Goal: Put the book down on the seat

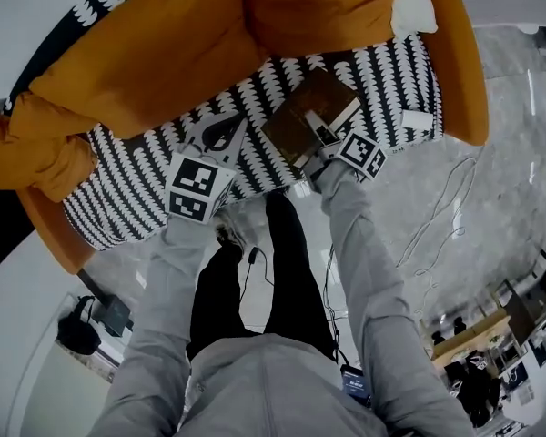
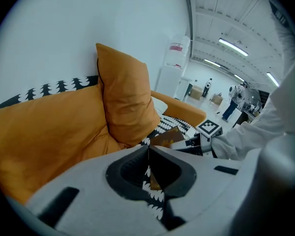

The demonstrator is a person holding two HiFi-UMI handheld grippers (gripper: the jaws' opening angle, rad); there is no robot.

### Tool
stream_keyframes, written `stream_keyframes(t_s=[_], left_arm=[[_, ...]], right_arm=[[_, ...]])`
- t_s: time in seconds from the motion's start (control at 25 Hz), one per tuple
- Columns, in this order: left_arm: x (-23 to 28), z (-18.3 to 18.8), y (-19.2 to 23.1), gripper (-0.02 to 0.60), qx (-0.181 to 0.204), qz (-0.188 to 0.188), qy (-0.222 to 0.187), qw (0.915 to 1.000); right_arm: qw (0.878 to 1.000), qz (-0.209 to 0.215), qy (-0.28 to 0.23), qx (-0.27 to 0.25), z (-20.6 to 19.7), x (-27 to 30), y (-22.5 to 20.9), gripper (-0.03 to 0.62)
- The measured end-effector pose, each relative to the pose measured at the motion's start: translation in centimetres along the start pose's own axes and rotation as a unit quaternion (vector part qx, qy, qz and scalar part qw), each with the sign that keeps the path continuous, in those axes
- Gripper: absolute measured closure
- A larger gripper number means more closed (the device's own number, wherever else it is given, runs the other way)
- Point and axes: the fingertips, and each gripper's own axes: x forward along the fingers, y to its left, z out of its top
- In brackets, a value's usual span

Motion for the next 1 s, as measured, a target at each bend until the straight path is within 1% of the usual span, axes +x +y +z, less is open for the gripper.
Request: stream_keyframes(t_s=[0.12,0.28,0.4,0.48,0.6,0.68,0.76,0.88,1.0], left_arm=[[0.3,-0.3,0.6,0.555,-0.012,-0.001,-0.002,0.9999],[0.8,0.1,0.5,0.555,-0.013,-0.006,0.0,0.9999],[0.9,0.7,-0.2,0.555,-0.015,-0.013,-0.006,0.9998],[1.0,0.8,-0.6,0.555,-0.014,-0.017,-0.007,0.9997],[0.8,-0.2,-0.6,0.555,-0.014,-0.019,-0.006,0.9997],[0.7,-0.8,-0.6,0.555,-0.016,-0.019,-0.003,0.9997],[0.6,-1.3,-0.8,0.555,-0.017,-0.019,0.001,0.9997],[0.6,-1.8,-1.2,0.555,-0.018,-0.021,0.002,0.9996],[0.9,-1.3,-1.5,0.555,-0.015,-0.022,0.002,0.9996]], right_arm=[[1.0,-0.004,-0.003,-0.012,0.2,0.4,-0.3,0.312],[0.998,-0.04,0.004,-0.039,0.3,0.2,-1.8,0.286],[0.997,-0.058,0.011,-0.05,0.5,-0.8,-2.8,0.278],[0.995,-0.065,0.027,-0.071,0.4,-1.2,-3.5,0.272],[0.99,-0.068,0.068,-0.105,-0.7,-1.6,-4.2,0.263],[0.99,-0.063,0.076,-0.104,-1.1,-2.0,-4.4,0.263],[0.991,-0.064,0.072,-0.094,-1.0,-2.7,-4.8,0.263],[0.991,-0.077,0.06,-0.086,-0.8,-3.9,-5.8,0.263],[0.99,-0.097,0.048,-0.09,0.1,-5.3,-6.5,0.263]])
